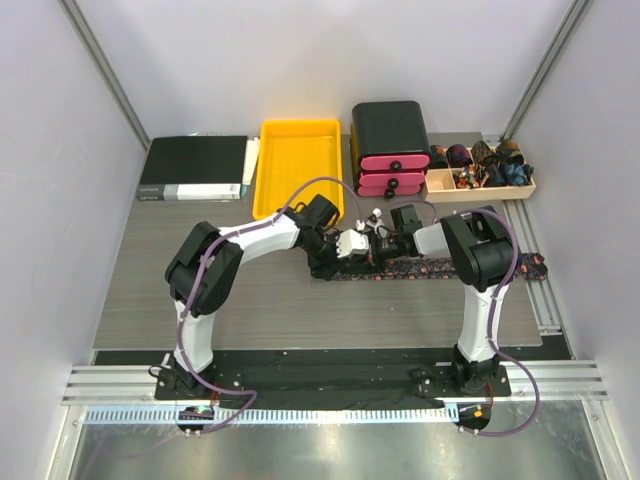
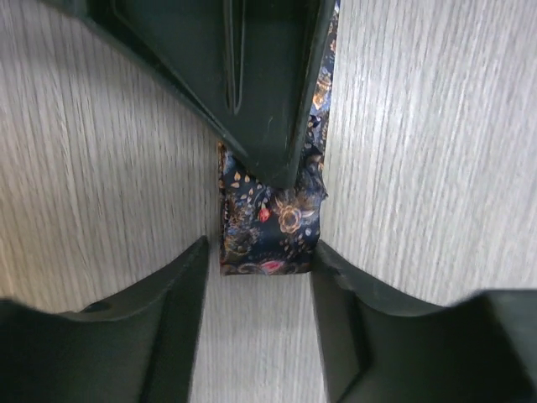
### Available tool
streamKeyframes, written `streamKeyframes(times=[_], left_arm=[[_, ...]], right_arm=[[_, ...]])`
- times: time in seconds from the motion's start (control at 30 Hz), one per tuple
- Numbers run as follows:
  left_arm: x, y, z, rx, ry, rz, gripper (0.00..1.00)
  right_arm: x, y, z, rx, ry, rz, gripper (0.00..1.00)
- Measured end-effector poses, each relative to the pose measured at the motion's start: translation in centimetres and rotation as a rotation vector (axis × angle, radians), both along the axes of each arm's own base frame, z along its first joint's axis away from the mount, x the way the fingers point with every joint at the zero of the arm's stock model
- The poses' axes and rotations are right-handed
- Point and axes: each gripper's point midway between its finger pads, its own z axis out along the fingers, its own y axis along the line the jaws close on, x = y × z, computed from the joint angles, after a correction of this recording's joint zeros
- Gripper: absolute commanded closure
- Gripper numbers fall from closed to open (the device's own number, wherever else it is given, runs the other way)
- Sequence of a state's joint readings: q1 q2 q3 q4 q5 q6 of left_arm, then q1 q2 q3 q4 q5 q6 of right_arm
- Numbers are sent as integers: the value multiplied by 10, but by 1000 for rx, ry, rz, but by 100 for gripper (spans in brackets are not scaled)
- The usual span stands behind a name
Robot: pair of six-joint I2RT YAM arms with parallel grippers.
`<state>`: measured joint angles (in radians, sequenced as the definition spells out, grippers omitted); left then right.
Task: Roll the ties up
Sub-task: Roll the tie at the center of the board.
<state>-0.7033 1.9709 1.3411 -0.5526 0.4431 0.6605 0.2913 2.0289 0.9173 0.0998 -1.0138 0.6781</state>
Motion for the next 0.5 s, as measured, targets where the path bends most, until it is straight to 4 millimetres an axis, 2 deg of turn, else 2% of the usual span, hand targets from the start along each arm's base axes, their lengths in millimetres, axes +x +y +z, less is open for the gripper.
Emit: streamKeyframes(times=[0.03,0.17,0.27,0.5], left_arm=[[1,-1,0,2,-7,0,62],[3,-2,-1,6,-21,1,70],[1,-3,2,-3,-20,-3,72],[-6,-8,22,-51,7,-4,71]], right_arm=[[0,0,0,2,-1,2,99],[0,-1,1,12,-6,2,99],[0,0,1,28,-13,-5,99],[-2,9,3,81,-33,-49,99]])
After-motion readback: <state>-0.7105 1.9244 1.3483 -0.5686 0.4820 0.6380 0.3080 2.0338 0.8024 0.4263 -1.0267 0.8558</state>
